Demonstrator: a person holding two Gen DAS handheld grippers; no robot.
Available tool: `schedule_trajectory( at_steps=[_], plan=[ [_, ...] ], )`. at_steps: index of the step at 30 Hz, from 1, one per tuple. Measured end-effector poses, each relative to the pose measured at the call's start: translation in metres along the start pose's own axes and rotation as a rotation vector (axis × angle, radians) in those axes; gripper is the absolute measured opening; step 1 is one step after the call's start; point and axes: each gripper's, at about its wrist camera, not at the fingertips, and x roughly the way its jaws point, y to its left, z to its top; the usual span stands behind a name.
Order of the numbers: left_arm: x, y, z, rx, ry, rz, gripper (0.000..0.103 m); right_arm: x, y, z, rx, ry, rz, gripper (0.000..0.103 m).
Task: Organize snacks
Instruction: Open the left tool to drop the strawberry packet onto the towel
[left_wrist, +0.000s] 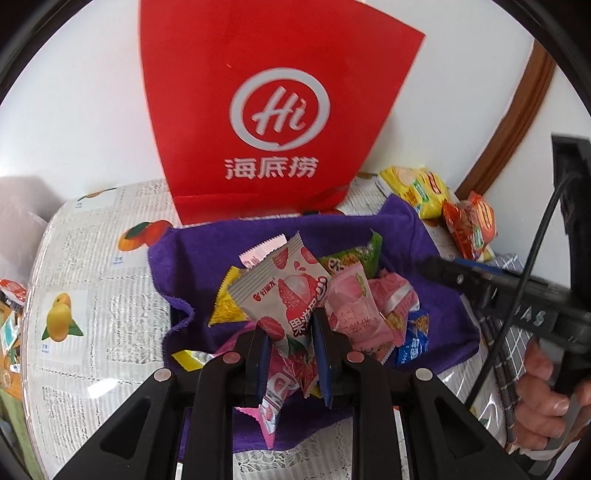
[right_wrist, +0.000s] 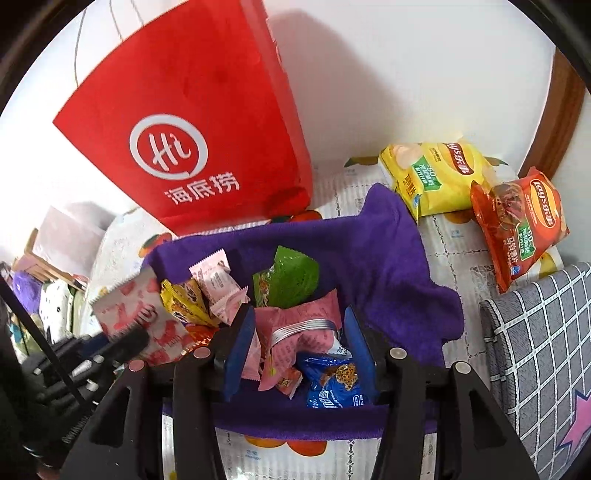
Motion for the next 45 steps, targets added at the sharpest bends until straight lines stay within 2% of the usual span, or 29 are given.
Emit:
schedule_trajectory(
  at_steps=[14,30,31,36,39,45],
  plan=[
    [0.014,-0.011,-0.005,0.034,0.035,0.015,0.02,0.001,0.002,0.0,0.008,0.002,0.007,0.052],
    [0.019,-0.004,-0.003,0.007,0.048,0.031,0.021,0.007,0.01,-0.003,-0.023,0.018,0.002,0.052],
    [0.019,-0.004,-0.003,0.005,0.05,0.032,0.022,0.007,0.01,-0.004,-0.025,0.019,0.002,0.052],
    [0.016,-0.001,0.0,0.001,0.026,0.065,0.042,0.008,0.012,-0.006,-0.033,0.019,0.0,0.052],
    [0.01,0.001,0.002,-0.001,0.007,0.055,0.053,0.008,0.013,-0.006,-0.037,0.02,-0.002,0.053],
    [0.004,0.004,0.005,-0.021,-0.011,0.053,0.058,0.004,0.016,-0.007,-0.046,0.008,-0.005,0.053]
  ],
)
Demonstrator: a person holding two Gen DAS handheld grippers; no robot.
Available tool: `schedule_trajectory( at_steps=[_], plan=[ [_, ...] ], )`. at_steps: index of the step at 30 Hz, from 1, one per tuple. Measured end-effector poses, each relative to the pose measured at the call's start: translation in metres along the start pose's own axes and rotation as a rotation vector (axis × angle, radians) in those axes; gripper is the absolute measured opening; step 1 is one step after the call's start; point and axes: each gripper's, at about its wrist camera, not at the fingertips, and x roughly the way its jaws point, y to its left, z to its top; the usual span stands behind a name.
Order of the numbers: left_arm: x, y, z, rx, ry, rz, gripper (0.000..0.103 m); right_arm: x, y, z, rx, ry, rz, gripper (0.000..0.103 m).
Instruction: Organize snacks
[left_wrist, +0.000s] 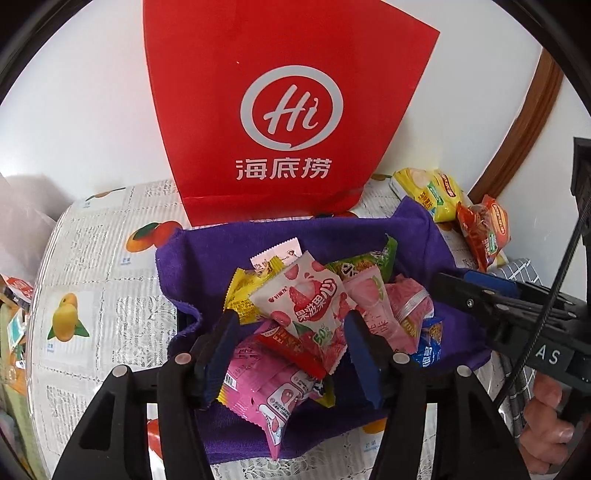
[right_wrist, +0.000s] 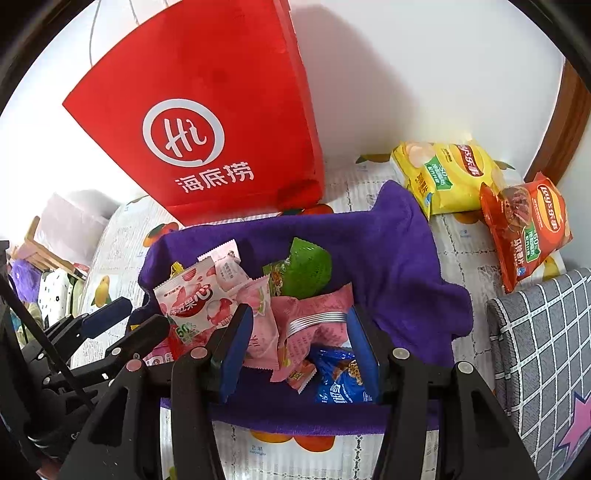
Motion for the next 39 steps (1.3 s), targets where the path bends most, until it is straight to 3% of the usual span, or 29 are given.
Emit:
schedule_trajectory(
  at_steps=[6,8,12,15,21,27,33,37,39],
  plan=[
    [0.0,0.001,0.001,-0.012,0.004,0.007,0.058,-0.019,0.002,-0.001,-0.013,-0.056,-0.013,0.053],
    [-0.002,0.001,0.001,-0.012,0.005,0.01,0.058,-0.027,0.004,-0.002,-0.025,-0.094,-0.026,0.064],
    [-0.013,0.001,0.002,-0.006,-0.016,0.009,0.066,-0.045,0.009,-0.01,-0.028,-0.156,-0.033,0.07],
    [-0.027,-0.002,0.002,0.006,-0.047,0.043,0.067,-0.061,0.013,-0.025,-0.033,-0.205,-0.029,0.078],
    [-0.073,-0.014,-0.005,0.045,-0.133,0.053,0.074,-0.091,0.027,-0.068,-0.115,-0.2,-0.091,0.087],
    [-0.122,-0.026,-0.05,0.061,-0.18,0.022,0.081,-0.13,0.026,-0.123,-0.084,-0.205,-0.186,0.087],
    [-0.182,-0.038,-0.101,0.097,-0.263,0.033,0.097,-0.172,0.026,-0.177,-0.017,-0.236,-0.16,0.088],
    [-0.213,-0.047,-0.131,0.114,-0.301,0.053,0.1,-0.206,0.038,-0.21,-0.047,-0.328,-0.209,0.103],
    [-0.224,-0.053,-0.149,0.132,-0.305,0.057,0.103,-0.219,0.042,-0.223,-0.056,-0.342,-0.211,0.103]
  ],
)
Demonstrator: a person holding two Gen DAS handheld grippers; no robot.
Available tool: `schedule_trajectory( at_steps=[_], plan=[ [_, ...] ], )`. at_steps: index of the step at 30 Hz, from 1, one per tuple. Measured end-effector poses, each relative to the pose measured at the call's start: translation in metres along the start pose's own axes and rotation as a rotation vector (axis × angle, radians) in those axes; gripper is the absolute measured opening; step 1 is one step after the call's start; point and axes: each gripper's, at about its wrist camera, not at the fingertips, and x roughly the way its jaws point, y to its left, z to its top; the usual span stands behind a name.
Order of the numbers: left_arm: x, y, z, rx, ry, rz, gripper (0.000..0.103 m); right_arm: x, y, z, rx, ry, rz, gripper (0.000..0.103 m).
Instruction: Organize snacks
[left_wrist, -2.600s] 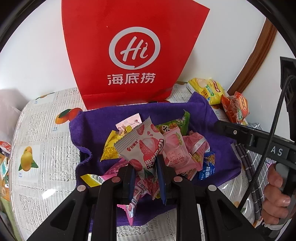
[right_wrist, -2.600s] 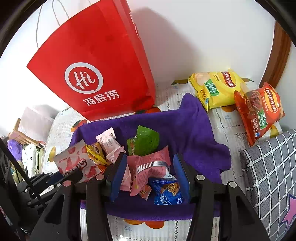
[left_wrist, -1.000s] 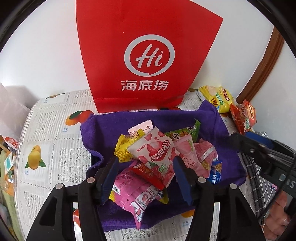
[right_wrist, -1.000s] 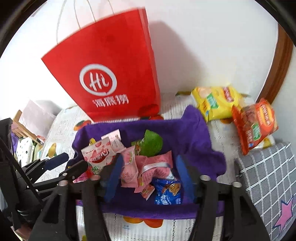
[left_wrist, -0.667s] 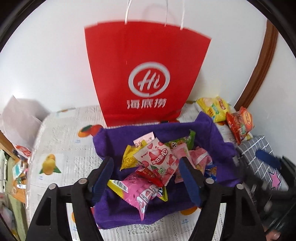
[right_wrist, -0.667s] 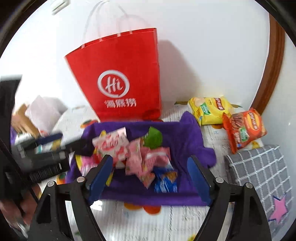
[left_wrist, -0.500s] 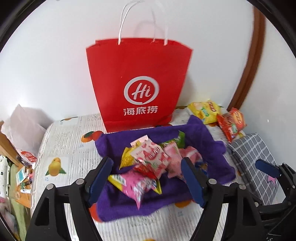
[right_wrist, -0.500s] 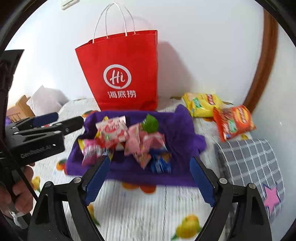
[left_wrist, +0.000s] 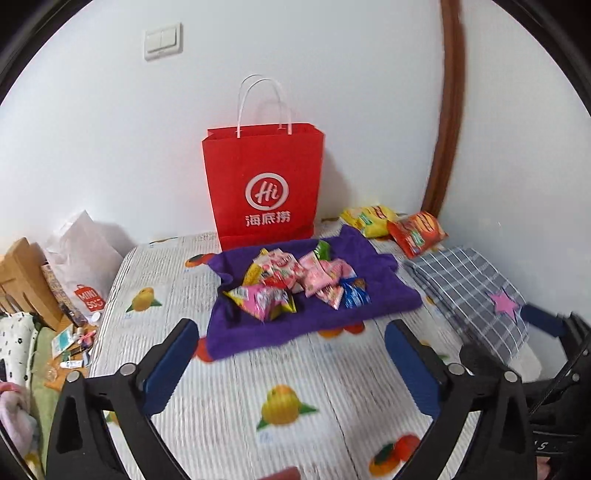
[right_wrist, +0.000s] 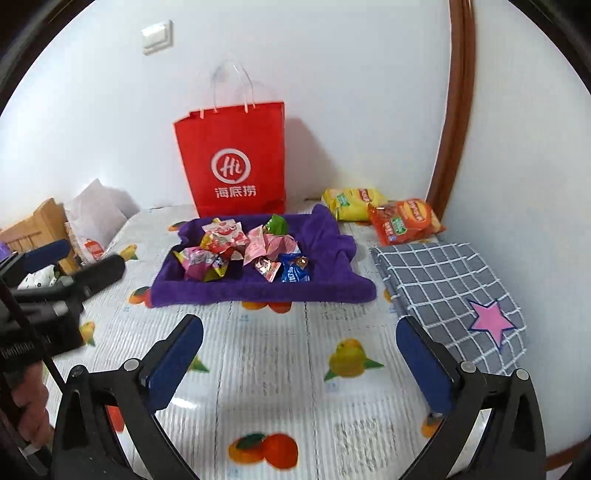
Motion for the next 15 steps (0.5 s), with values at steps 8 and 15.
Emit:
schedule_trajectory(
  at_steps=[8,15],
  plan=[
    [-0.046,-0.012,-0.035,0.002,-0.038,0.087,0.103,-0.055,-0.007,-0.03,0.026,-0.029,0.003,0.103],
    [-0.065,-0.026,-0.061,-0.006,-0.042,0.134,0.103,-0.079,-0.022,-0.052,0.046,-0.047,-0.037,0.103]
  ],
)
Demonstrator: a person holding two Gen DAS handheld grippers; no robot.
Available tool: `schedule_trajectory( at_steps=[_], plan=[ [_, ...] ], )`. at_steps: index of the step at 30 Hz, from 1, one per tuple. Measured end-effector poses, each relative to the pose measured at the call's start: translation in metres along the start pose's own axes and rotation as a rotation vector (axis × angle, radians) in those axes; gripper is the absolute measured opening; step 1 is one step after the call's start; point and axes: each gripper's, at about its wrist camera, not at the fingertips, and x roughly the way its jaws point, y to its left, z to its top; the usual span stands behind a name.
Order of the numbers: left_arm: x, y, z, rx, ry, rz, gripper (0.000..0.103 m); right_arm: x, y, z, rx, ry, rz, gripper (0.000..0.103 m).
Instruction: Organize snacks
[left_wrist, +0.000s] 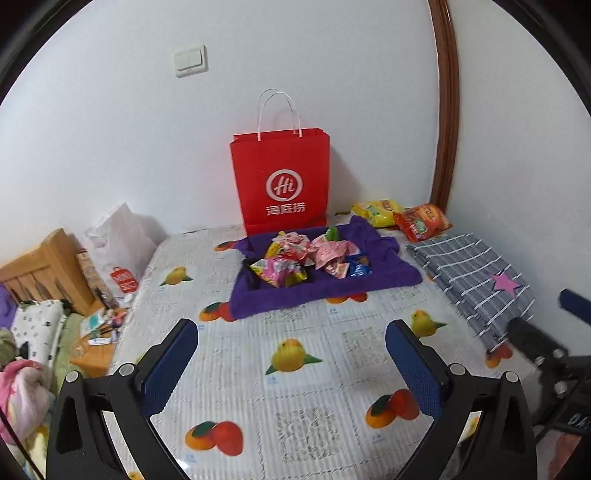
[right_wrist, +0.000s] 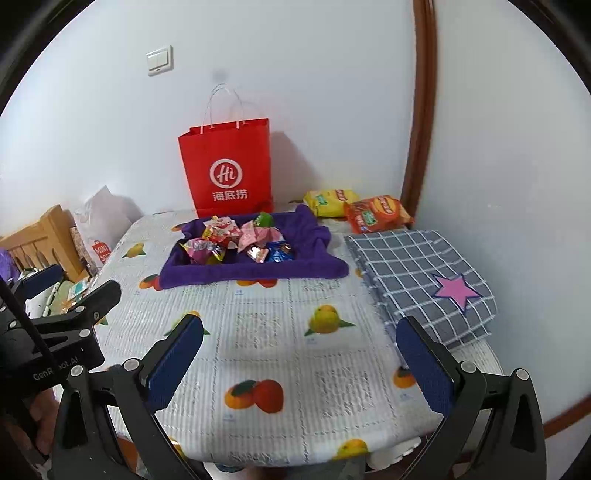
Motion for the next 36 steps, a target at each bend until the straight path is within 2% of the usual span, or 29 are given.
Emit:
schedule_trajectory(
  at_steps=[2,6,36],
  plan=[
    [-0.003,-0.003,-0.005,-0.005,0.004,0.001,0.103,-0.005,-0.006,-0.003,0.01,-0.004,-0.008,0.103],
    [-0.008,-0.007,-0.01,-0.025,0.018,-0.047,0.103,-0.012,-0.017,-0.007,0.043,-0.015,-0.014,0.103],
    [-0.029,-0.003,-0.012,-0.055,-0.011,-0.063,0.103,-0.02,-0.009,-0.016,0.033,-0.018,0.009,0.103]
  ],
)
